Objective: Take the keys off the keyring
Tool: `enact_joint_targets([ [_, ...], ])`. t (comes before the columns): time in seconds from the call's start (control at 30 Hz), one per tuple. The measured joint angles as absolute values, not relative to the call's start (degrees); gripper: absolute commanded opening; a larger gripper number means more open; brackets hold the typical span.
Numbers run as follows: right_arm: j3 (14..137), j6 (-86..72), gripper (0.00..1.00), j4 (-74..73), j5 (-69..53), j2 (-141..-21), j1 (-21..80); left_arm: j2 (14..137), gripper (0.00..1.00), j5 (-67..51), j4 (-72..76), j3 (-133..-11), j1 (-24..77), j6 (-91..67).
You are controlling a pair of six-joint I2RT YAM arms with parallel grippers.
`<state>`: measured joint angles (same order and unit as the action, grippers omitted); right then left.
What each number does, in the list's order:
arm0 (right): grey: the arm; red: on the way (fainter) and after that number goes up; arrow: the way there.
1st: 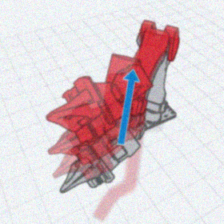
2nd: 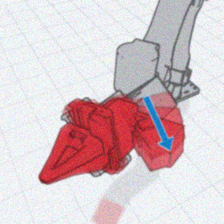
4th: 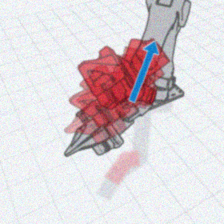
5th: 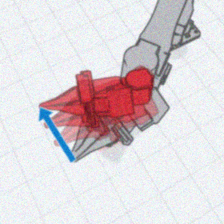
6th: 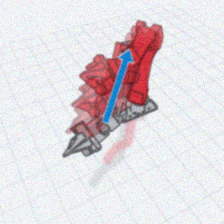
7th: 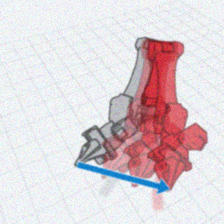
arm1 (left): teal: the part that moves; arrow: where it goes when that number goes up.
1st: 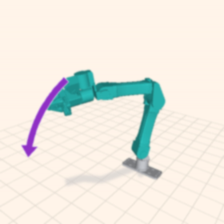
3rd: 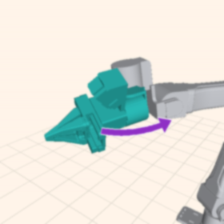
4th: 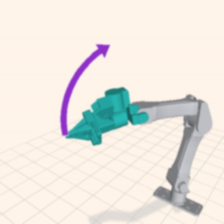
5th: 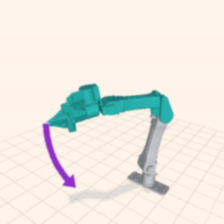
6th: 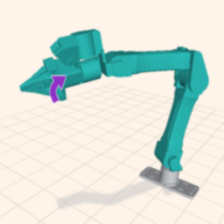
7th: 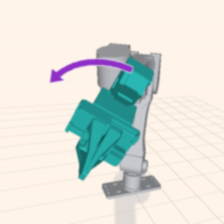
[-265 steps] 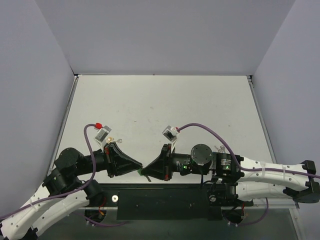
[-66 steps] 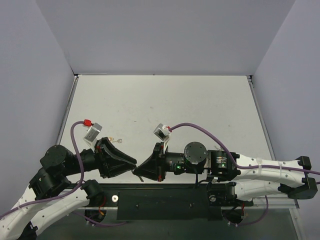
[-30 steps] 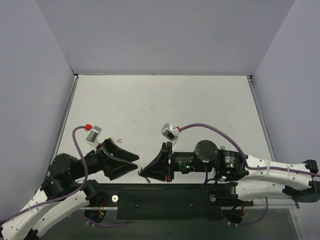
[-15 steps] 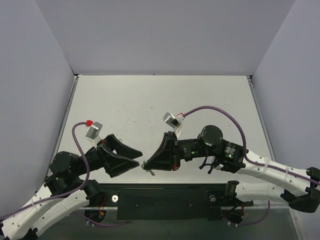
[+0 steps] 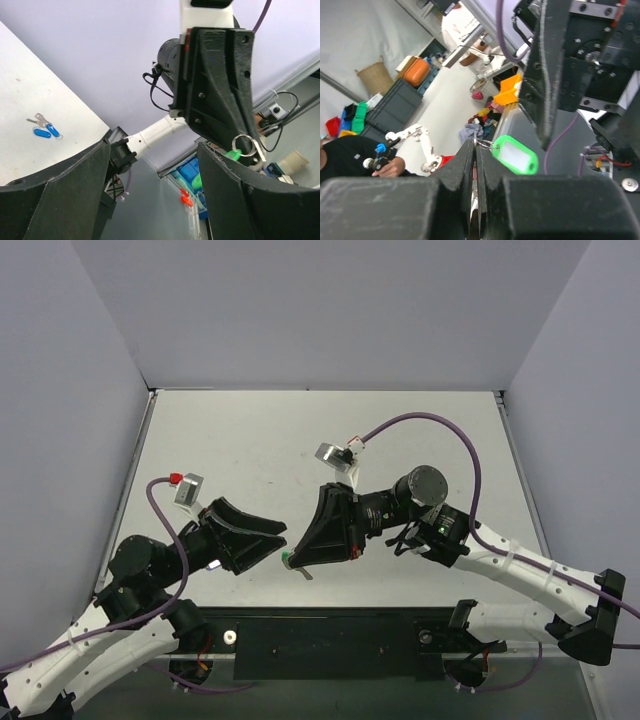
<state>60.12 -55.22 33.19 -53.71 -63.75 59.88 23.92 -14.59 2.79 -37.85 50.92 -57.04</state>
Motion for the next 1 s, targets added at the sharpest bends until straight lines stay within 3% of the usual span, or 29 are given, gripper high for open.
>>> enact_joint_targets([
  [0.27, 60.5, -66.4, 0.00, 48.5, -58.9, -67.2, 58.7, 24.4, 0.80, -10.4, 4.7, -39.6, 50.9, -56.8],
  [0.57, 62.3, -81.6, 0.00, 66.5, -60.8, -73.2, 57.4, 26.4, 0.80, -13.6, 13.4, -40.2, 50.9, -59.1],
  [1.0, 63.7, -94.6, 0.00, 70.6, -60.5, -78.0, 56.6, 29.7, 0.77, -20.2, 22.2, -41.7, 50.9, -62.7],
])
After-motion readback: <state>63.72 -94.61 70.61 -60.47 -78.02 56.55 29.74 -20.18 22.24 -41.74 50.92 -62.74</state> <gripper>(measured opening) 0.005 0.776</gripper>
